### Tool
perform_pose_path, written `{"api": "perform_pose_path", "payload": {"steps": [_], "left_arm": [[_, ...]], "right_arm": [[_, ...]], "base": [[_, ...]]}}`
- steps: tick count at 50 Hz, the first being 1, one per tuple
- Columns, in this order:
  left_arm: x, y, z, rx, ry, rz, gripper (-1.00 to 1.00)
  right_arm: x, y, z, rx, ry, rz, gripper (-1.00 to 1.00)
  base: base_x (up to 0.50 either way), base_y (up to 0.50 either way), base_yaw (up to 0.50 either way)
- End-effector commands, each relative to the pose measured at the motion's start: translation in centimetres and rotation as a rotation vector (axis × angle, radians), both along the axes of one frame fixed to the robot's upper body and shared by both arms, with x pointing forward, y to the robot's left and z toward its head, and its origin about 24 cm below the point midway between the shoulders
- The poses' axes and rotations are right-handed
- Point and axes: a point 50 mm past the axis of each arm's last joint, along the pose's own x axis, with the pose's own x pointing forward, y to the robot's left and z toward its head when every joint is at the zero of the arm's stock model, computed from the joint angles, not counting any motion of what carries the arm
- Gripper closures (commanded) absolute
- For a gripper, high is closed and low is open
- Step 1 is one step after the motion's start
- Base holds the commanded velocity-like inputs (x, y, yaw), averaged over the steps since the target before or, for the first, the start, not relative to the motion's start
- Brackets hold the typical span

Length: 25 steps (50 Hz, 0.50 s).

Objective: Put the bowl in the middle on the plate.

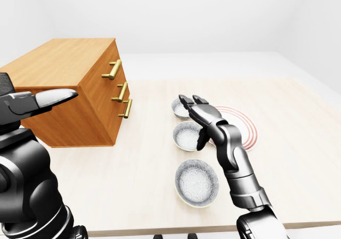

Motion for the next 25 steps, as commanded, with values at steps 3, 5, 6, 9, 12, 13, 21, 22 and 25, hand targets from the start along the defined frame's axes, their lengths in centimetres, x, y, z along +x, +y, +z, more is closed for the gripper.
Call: {"api": "perform_pose_path", "payload": {"steps": [3, 5, 6, 9, 12, 13, 21, 22, 25], "left_arm": [[0.0, 0.0, 0.0, -0.002, -0.002, 0.001, -1.00], [0.0, 0.0, 0.1, -0.003, -0.003, 0.000, -1.00], [0.0, 0.0, 0.1, -0.003, -0.003, 0.000, -1.00], [0.0, 0.0, 0.1, -0.003, -0.004, 0.000, -1.00], [0.0, 0.0, 0.1, -0.003, -0.003, 0.000, -1.00], [0.0, 0.0, 0.1, -0.003, -0.003, 0.000, -1.00], [0.0, 0.1, 0.1, -0.003, -0.002, 0.000, -1.00], [0.0, 0.0, 0.0, -0.003, -0.002, 0.000, -1.00], [0.0, 0.1, 0.0, -0.002, 0.000, 0.001, -1.00]], "right_arm": [[0.1, 0.1, -0.1, 0.007, -0.016, -0.004, -1.00], [0.1, 0.2, -0.2, 0.010, -0.017, -0.004, -1.00], [0.2, 0.2, -0.3, 0.012, -0.019, -0.006, -1.00], [0.2, 0.2, -0.6, 0.011, -0.014, -0.010, -1.00], [0.2, 0.2, -0.7, 0.011, -0.008, -0.009, -1.00], [0.2, 0.2, -0.7, 0.011, -0.008, -0.009, -1.00], [0.0, 0.3, -1.2, 0.012, 0.008, -0.007, -1.00], [0.0, 0.3, -1.3, 0.013, 0.009, -0.008, -1.00], [0.0, 0.3, -1.4, 0.013, 0.012, -0.009, -1.00]], "base": [[0.00, 0.00, 0.00], [0.00, 0.00, 0.00], [0.00, 0.00, 0.00], [0.00, 0.00, 0.00], [0.00, 0.00, 0.00], [0.00, 0.00, 0.00], [0.00, 0.00, 0.00], [0.00, 0.00, 0.00], [0.00, 0.00, 0.00]]}}
